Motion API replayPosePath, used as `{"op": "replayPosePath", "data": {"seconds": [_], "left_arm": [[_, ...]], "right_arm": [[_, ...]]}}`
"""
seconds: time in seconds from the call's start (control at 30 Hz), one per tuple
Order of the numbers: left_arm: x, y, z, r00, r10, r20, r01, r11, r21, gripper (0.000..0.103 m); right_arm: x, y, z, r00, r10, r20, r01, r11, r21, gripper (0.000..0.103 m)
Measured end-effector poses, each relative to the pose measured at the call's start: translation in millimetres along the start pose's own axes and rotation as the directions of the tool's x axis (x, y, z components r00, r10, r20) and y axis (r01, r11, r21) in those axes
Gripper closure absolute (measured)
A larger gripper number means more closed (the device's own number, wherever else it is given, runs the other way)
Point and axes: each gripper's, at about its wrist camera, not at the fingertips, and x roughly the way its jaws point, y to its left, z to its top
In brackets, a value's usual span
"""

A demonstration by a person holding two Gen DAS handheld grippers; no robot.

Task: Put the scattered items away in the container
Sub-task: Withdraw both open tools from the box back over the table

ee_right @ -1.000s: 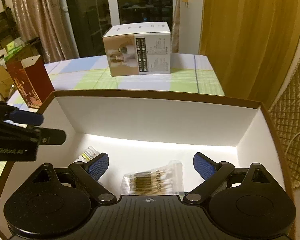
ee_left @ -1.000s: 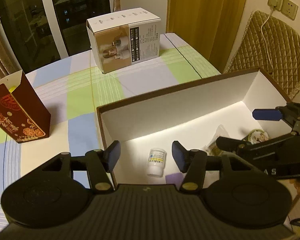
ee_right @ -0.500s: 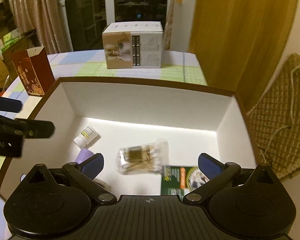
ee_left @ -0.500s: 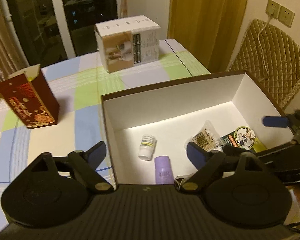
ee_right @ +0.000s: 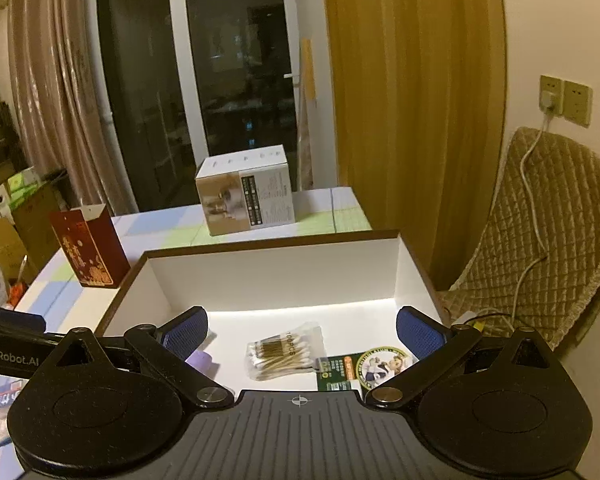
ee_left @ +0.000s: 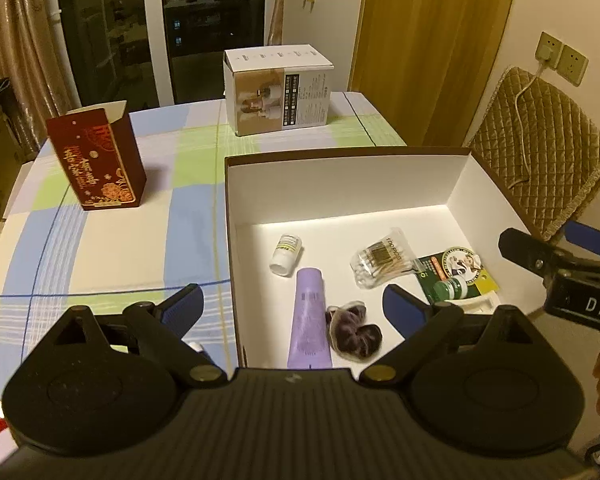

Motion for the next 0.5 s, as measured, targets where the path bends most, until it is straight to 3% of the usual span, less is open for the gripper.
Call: {"op": "replayPosePath", "data": {"seconds": [0.5], "left_arm": [[-40.6,-9.5,-42.1,1.000,-0.009,0.001,0.009,1.000,-0.018,0.007]], "right_arm": [[-51.7,-5.1,-31.8,0.999,-0.040,0.006,0.039,0.999,0.017,0.000]]}}
